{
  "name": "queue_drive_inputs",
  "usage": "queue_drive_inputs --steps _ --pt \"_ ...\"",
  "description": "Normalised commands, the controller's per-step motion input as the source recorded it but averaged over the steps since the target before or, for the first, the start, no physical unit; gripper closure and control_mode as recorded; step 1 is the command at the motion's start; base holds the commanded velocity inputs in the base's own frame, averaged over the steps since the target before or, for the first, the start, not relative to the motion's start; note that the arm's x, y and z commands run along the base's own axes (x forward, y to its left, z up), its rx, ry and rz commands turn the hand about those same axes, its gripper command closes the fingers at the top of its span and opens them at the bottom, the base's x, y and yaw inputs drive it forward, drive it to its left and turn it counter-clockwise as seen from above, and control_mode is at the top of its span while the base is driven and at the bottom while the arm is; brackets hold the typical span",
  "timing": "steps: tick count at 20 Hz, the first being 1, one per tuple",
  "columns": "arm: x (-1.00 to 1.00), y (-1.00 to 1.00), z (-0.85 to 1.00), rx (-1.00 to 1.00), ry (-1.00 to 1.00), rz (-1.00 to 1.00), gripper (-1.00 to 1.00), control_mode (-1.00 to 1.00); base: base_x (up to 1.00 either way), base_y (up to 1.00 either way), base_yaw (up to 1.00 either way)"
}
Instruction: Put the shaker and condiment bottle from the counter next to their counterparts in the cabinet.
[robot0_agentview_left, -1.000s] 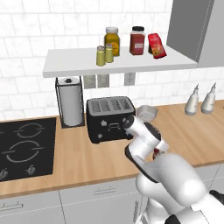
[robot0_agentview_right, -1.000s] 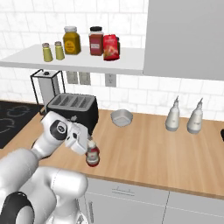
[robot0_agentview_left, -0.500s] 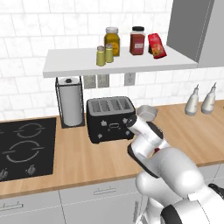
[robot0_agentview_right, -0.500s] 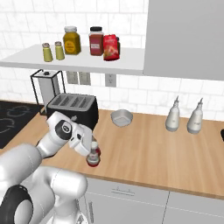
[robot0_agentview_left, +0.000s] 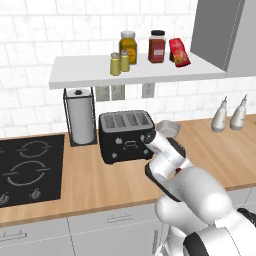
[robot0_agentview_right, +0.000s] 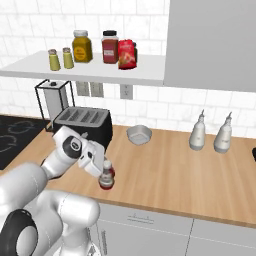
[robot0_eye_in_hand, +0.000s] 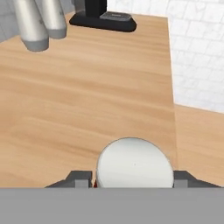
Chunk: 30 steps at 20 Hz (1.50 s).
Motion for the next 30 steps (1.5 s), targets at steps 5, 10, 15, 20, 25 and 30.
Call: queue_drive_inputs --steps 5,10,15,20,25,30 --pt "-0.21 0.00 0.17 0.00 -0.09 0.03 1.00 -1.00 0.00 0.00 0.00" --pt "-0.33 0.00 0.51 -0.07 -0.14 0.17 1.00 -1.00 0.00 0.00 0.00" --pt "-0.41 0.00 0.62 -0.15 -0.16 0.19 1.00 -1.00 0.00 0.00 0.00" --pt "-0.33 0.00 0.65 -0.09 -0.09 0.15 1.00 -1.00 0.00 0.00 0.00" --pt "-0.28 0.00 0.69 -0.06 -0.07 0.13 1.00 -1.00 0.00 0.00 0.00" --pt "-0.10 0.00 0.75 -0.02 -0.01 0.15 1.00 -1.00 0.00 0.00 0.00"
